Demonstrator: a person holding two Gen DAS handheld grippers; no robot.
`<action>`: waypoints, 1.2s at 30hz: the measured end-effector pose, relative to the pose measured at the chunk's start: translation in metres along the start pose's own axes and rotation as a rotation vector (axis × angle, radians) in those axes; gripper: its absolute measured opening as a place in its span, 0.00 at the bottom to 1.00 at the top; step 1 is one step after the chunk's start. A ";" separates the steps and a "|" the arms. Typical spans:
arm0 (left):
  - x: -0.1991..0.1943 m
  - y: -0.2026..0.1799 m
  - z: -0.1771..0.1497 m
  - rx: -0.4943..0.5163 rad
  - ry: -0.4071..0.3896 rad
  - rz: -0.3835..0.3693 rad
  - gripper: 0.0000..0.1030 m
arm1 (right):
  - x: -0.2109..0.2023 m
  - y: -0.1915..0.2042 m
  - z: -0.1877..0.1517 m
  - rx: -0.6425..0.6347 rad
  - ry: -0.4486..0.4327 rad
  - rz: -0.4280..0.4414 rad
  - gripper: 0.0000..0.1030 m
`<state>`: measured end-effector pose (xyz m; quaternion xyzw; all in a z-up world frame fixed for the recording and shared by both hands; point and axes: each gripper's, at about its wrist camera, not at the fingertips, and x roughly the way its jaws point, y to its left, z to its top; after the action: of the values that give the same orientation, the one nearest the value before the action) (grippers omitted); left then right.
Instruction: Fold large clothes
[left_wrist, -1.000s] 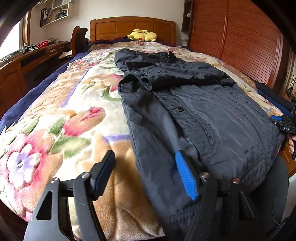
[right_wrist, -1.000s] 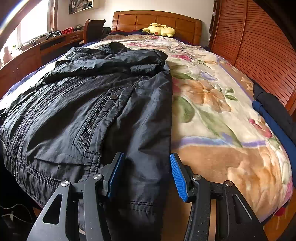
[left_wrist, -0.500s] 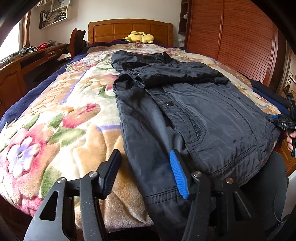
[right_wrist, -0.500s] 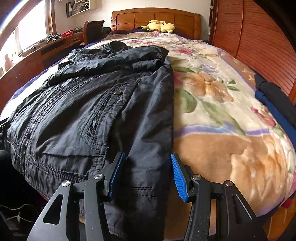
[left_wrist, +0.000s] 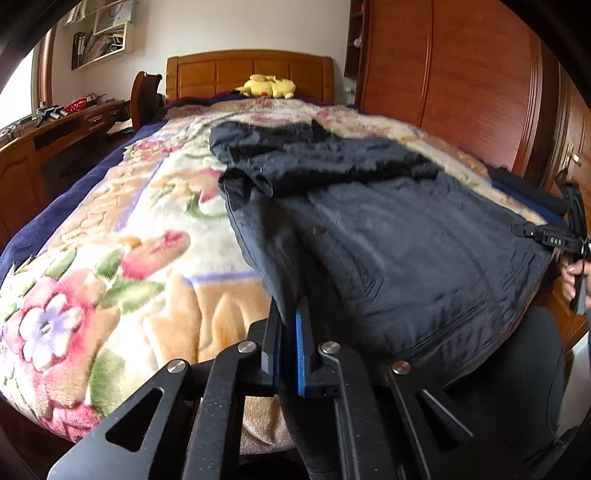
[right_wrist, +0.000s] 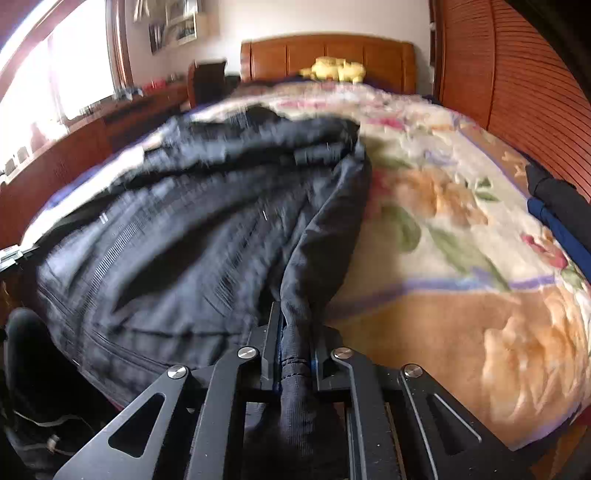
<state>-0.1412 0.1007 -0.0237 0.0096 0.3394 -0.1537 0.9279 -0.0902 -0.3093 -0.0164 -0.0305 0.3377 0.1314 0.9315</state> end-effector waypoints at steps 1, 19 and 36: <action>-0.005 0.000 0.004 -0.004 -0.012 -0.008 0.05 | -0.008 0.001 0.003 -0.001 -0.026 0.002 0.08; -0.110 -0.022 0.051 0.060 -0.262 0.003 0.04 | -0.139 0.017 0.020 -0.052 -0.296 0.013 0.06; -0.170 -0.027 0.094 0.094 -0.423 0.005 0.04 | -0.213 0.010 0.014 -0.107 -0.469 0.027 0.06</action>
<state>-0.2128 0.1110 0.1585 0.0211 0.1297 -0.1657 0.9774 -0.2413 -0.3456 0.1309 -0.0439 0.1052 0.1649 0.9797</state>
